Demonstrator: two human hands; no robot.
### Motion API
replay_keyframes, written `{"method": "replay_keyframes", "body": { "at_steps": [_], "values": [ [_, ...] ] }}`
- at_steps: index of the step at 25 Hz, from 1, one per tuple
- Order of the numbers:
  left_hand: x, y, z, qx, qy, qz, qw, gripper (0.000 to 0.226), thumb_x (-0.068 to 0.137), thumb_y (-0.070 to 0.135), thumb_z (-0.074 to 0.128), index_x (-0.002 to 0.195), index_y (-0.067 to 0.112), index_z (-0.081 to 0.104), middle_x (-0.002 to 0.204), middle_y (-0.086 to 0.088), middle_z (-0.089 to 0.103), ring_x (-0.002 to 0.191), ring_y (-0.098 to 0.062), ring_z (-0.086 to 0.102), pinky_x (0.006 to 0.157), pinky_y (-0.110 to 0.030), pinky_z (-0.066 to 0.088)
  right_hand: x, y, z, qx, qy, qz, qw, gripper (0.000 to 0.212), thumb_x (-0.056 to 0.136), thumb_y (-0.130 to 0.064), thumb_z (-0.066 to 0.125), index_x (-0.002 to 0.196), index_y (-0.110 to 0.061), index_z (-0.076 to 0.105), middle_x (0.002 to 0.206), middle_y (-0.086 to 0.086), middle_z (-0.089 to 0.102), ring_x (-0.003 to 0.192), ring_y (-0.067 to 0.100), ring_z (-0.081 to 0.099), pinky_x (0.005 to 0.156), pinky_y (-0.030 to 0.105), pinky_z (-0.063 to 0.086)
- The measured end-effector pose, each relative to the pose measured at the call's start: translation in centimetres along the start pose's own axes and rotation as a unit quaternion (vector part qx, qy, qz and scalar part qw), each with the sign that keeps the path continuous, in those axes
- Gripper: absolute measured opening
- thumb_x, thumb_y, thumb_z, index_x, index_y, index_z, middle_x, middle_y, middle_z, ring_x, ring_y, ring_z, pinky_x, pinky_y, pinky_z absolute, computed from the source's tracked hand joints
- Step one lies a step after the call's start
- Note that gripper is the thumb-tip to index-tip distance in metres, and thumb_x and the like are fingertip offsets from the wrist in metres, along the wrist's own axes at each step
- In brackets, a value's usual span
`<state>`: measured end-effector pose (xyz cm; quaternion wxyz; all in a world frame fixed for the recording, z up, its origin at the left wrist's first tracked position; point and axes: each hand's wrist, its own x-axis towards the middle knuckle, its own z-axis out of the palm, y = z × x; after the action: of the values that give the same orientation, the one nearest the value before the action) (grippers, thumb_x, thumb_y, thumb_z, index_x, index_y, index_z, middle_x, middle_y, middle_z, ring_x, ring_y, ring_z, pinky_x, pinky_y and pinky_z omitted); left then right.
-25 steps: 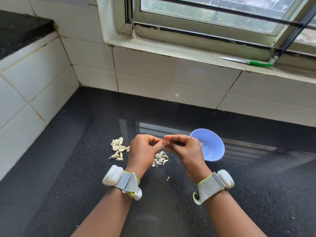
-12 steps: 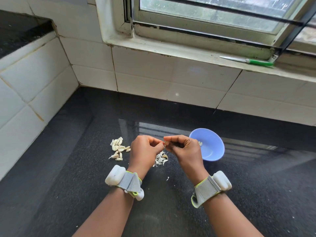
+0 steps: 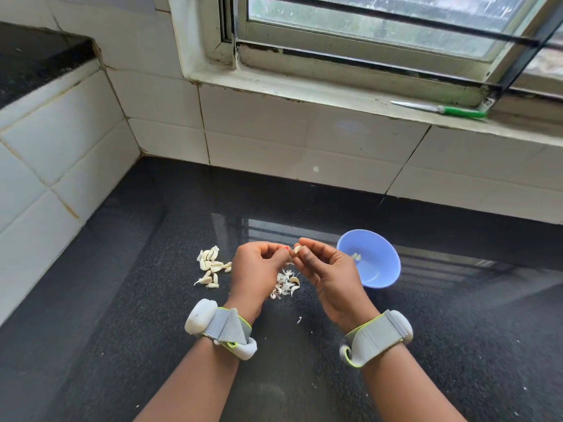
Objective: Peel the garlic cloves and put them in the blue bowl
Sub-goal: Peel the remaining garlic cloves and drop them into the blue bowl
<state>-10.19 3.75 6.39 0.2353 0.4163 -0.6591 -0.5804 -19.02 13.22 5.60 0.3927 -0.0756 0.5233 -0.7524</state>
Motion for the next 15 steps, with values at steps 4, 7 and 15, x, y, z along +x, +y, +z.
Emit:
{"method": "replay_keyframes", "body": {
  "at_steps": [4,7,15],
  "values": [
    [-0.25,0.22,-0.2,-0.081,-0.009,-0.042,0.996,0.012,0.089,0.011,0.062,0.082,0.005,0.07,0.07,-0.003,0.068,0.056,-0.001,0.062,0.055,-0.012,0.045,-0.09,-0.2,0.0,0.042,0.001,0.023,0.999,0.018,0.085,0.003,0.06,0.101,0.001,0.067,0.085,0.009,0.074,0.08,0.014,0.072,0.07,0.019,0.057],
    [-0.23,0.13,-0.21,-0.07,-0.008,-0.044,0.997,0.026,0.092,0.031,0.058,0.081,0.009,0.068,0.072,-0.002,0.068,0.062,-0.004,0.065,0.055,-0.017,0.044,-0.15,-0.39,-0.1,0.042,-0.005,0.026,0.999,0.019,0.083,0.0,0.061,0.101,0.0,0.068,0.087,0.01,0.074,0.082,0.015,0.072,0.071,0.02,0.058],
    [-0.36,0.32,-0.79,0.018,-0.035,0.1,0.994,0.006,0.082,0.021,0.073,0.086,0.017,0.076,0.075,0.007,0.073,0.068,0.001,0.065,0.065,-0.016,0.05,-0.22,-0.68,-0.41,-0.025,-0.026,-0.04,0.999,0.022,0.078,-0.003,0.068,0.1,-0.003,0.069,0.091,0.01,0.074,0.086,0.018,0.071,0.075,0.024,0.058]
  ]
}}
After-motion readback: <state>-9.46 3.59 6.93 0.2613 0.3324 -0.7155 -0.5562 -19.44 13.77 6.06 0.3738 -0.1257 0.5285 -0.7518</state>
